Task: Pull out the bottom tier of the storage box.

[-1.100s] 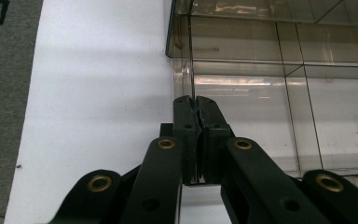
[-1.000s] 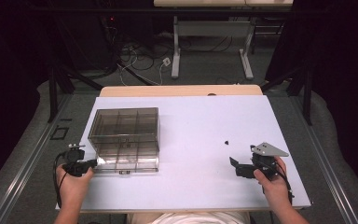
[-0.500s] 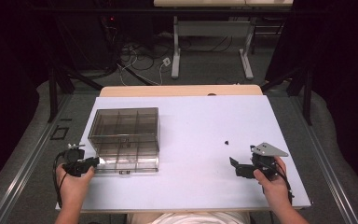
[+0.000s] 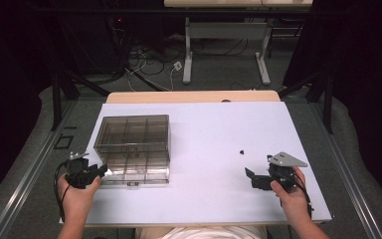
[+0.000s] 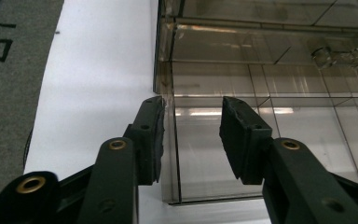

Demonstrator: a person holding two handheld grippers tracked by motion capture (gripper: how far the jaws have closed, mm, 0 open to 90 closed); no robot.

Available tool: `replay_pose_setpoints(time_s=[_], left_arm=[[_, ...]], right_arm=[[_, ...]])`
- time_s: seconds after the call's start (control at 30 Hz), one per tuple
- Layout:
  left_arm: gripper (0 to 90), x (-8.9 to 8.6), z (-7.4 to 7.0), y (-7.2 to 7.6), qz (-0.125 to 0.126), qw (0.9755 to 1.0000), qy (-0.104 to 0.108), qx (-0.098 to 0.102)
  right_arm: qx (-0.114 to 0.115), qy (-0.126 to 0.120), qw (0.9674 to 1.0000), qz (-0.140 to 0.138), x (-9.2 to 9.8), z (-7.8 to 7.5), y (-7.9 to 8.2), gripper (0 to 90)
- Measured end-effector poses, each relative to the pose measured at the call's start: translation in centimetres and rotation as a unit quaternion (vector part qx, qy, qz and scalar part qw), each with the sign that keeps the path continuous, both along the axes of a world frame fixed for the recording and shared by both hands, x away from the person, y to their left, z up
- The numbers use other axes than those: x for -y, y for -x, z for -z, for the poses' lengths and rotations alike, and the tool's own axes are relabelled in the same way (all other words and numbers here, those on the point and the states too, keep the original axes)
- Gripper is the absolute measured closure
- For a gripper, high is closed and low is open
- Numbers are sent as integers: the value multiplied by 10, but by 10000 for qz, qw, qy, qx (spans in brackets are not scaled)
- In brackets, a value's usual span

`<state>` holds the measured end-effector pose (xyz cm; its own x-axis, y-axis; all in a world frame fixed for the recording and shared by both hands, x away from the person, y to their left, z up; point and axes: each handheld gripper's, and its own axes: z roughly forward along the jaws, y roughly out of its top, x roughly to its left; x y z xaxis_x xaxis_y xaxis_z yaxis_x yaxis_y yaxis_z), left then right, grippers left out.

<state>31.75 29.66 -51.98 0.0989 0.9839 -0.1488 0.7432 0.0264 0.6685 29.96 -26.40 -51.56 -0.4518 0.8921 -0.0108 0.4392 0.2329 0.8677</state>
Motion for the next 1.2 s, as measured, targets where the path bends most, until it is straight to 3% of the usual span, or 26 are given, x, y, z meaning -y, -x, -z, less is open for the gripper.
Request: replay_pose_setpoints(time_s=[0.17,0.5,0.77,0.97,1.2], left_arm=[[483,2,-3,0,74,9996,-149,220],[379,12,-6,3,439,9973,168,555],[366,22,-11,7,657,9940,339,810],[347,30,-15,11,874,9901,589,930],[243,41,-16,15,1115,9859,628,1075]], right_arm=[[2,8,10000,9,0,0,-1,82],[-46,4,10000,7,0,1,-3,82],[-49,23,10000,53,0,1,-3,82],[-71,29,10000,45,0,1,-3,82],[-55,51,10000,9,0,2,-4,83]])
